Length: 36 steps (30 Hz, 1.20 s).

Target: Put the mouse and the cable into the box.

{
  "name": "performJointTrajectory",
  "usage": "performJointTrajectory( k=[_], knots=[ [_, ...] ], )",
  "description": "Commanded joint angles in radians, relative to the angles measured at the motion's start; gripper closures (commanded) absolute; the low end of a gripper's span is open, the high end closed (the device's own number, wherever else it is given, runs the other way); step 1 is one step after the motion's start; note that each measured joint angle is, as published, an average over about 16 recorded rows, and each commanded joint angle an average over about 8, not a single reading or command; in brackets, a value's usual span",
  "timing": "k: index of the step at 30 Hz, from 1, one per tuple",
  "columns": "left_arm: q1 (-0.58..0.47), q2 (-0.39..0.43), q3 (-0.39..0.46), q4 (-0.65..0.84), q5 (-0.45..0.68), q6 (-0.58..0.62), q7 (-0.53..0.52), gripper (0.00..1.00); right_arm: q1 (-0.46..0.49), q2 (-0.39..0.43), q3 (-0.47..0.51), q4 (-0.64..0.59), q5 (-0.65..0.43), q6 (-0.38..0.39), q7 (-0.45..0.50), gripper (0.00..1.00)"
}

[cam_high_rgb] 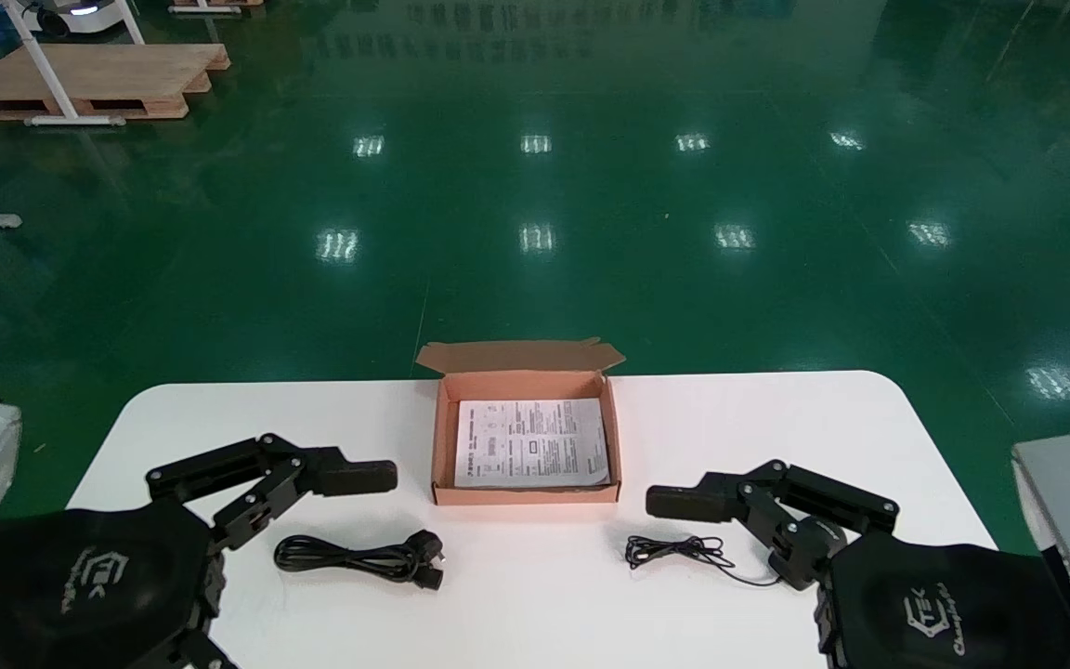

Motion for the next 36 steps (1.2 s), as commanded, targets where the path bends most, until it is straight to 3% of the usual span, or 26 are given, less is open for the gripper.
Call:
performJointTrajectory(
  k=[1, 36],
  knots=[
    [0.000, 0.000, 0.000, 0.000, 0.000, 0.000, 0.000, 0.00, 0.000, 0.000, 0.000, 0.000, 0.000, 0.000, 0.000, 0.00],
    [0.000, 0.000, 0.000, 0.000, 0.000, 0.000, 0.000, 0.00, 0.000, 0.001, 0.003, 0.001, 0.002, -0.001, -0.001, 0.00]
  ],
)
